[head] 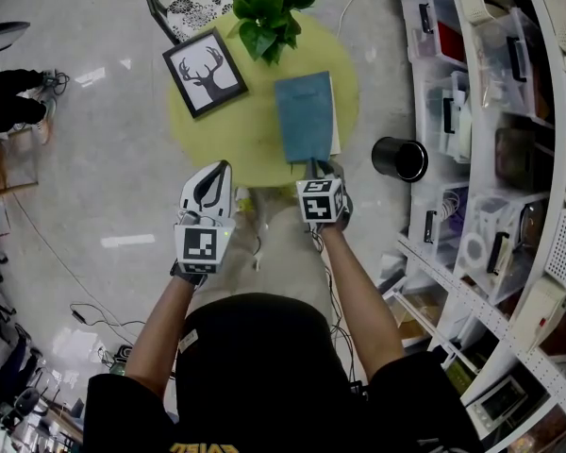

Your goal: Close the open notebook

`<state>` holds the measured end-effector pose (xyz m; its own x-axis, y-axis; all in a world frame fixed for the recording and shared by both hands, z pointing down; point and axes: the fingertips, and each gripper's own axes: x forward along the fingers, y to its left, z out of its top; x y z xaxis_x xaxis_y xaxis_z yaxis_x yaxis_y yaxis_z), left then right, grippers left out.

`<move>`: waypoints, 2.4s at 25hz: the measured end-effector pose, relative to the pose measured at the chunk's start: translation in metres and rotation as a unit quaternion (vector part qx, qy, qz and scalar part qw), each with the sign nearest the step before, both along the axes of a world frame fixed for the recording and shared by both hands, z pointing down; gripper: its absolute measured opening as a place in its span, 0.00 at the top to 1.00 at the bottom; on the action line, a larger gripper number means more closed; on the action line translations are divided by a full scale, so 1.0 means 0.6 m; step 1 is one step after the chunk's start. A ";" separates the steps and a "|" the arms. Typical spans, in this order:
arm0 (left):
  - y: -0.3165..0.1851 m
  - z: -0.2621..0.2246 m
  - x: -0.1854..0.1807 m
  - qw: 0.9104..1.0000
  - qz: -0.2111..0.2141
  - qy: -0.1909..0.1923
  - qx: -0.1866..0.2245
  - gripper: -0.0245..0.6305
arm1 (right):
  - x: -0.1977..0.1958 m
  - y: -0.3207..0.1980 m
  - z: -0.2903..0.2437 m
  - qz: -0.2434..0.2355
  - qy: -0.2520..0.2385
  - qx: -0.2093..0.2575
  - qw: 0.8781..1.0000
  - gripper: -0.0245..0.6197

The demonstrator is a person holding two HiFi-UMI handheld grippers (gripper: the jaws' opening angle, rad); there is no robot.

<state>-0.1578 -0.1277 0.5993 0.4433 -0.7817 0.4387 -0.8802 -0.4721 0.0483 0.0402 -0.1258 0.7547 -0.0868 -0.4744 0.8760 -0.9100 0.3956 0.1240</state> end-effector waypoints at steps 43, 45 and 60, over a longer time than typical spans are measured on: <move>0.068 -0.127 -0.028 0.994 0.084 -0.064 0.012 0.93 | 0.036 0.055 -0.068 0.130 -0.085 -0.121 0.980 0.82; 0.066 -0.153 -0.047 0.996 0.067 -0.061 0.010 0.93 | 0.030 0.076 -0.117 0.129 -0.106 -0.107 0.980 0.85; 0.014 -0.320 -0.065 0.995 0.023 -0.005 0.099 0.93 | -0.067 -0.023 -0.511 0.071 -0.230 0.155 0.958 0.96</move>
<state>-0.1967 -0.1191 0.4070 0.4762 -0.8325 0.2832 -0.8578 -0.5106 -0.0587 -0.0002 -0.1395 0.4478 -0.3452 -0.7408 0.5763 -0.9385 0.2721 -0.2125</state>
